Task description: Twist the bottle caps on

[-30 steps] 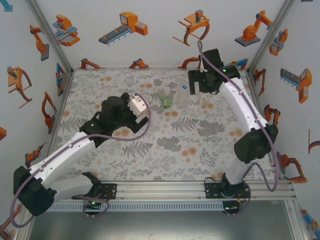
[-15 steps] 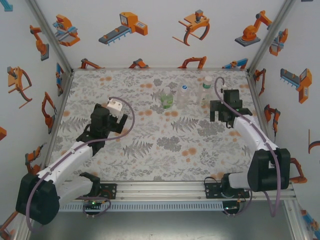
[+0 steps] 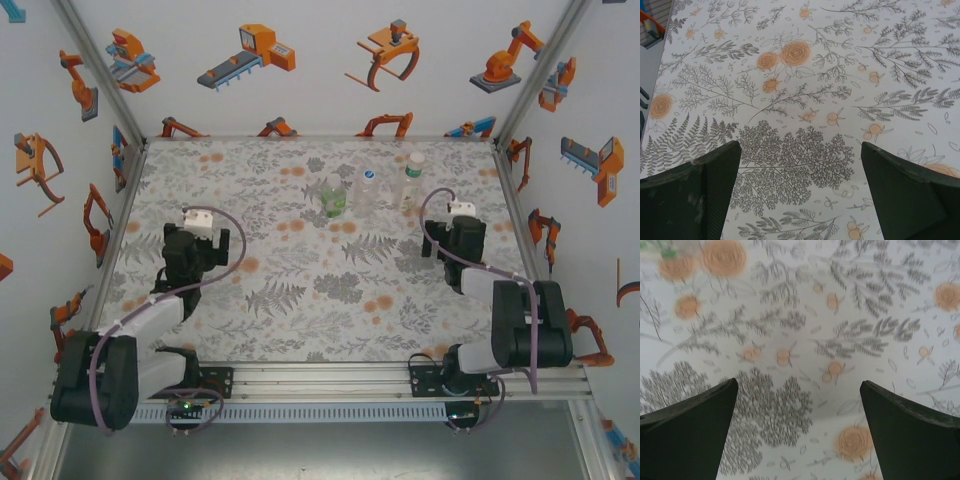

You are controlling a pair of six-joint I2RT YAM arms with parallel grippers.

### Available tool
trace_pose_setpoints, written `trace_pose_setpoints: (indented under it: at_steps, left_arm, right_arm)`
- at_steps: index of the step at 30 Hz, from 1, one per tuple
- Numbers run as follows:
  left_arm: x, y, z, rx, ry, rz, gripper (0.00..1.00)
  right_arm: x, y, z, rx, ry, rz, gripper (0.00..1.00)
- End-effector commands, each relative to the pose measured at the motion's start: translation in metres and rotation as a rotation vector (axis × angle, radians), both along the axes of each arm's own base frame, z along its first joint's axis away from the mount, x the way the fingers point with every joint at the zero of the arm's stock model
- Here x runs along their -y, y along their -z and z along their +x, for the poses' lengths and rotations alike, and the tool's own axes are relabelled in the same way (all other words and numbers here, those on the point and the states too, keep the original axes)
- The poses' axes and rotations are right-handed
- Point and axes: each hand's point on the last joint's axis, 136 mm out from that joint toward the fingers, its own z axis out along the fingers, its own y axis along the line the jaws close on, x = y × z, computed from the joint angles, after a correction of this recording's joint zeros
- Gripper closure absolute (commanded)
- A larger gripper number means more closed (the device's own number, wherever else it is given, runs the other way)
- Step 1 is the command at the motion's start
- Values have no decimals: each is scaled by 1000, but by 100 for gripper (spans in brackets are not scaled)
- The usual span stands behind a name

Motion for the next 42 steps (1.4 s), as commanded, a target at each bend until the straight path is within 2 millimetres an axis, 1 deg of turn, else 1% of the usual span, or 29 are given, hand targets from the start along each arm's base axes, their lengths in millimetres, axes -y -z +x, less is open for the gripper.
trace_pose_setpoints:
  at_steps: [1, 4, 7, 9, 11, 13, 17, 19, 21, 23, 24, 26, 28, 30, 32, 40, 42]
  left_arm:
    - [3, -18, 12, 103, 32, -92, 3]
    - [-1, -14, 20, 86, 42, -149, 3]
    - [-1, -11, 25, 43, 57, -174, 3]
    - [0, -8, 26, 23, 71, -186, 3]
    - [3, -1, 26, 7, 88, -186, 3]
    - [4, 7, 26, 12, 96, -185, 3]
    - [3, 23, 31, -4, 89, -185, 3]
    - [-2, 25, 35, -26, 73, -206, 3]
    - [-2, 29, 38, -34, 86, -225, 3]
    - [-1, 40, 38, -33, 101, -234, 3]
    - [-5, 38, 40, 3, 93, -253, 3]
    - [-3, 41, 39, -57, 108, -259, 3]
    - [-3, 39, 41, -23, 112, -265, 3]
    - [-12, 42, 43, -59, 52, -260, 3]
    - [-21, 43, 46, -44, -8, -258, 3]
    - [-22, 42, 46, -47, -15, -254, 3]
    - [-22, 42, 46, -52, -16, -255, 3]
  right_arm:
    - [4, -19, 15, 153, 11, 44, 1]
    - [2, -9, 14, 171, -4, 56, 1]
    - [1, -9, 11, 185, -6, 54, 1]
    - [5, -10, 11, 187, 16, 53, 1]
    - [10, -10, 11, 190, 47, 51, 1]
    - [9, -10, 11, 188, 39, 51, 1]
    - [8, -9, 13, 178, 35, 52, 1]
    - [8, -9, 13, 178, 35, 52, 1]
    - [8, -9, 13, 178, 35, 52, 1]
    - [8, -8, 12, 176, 35, 51, 1]
    - [8, -9, 12, 177, 35, 52, 1]
    - [8, -8, 12, 175, 35, 52, 1]
    - [8, -9, 12, 176, 35, 52, 1]
    - [8, -9, 13, 177, 35, 52, 1]
    - [8, -9, 12, 178, 35, 52, 1]
    - [8, -9, 12, 177, 35, 51, 1]
    - [8, -12, 7, 207, 38, 49, 1]
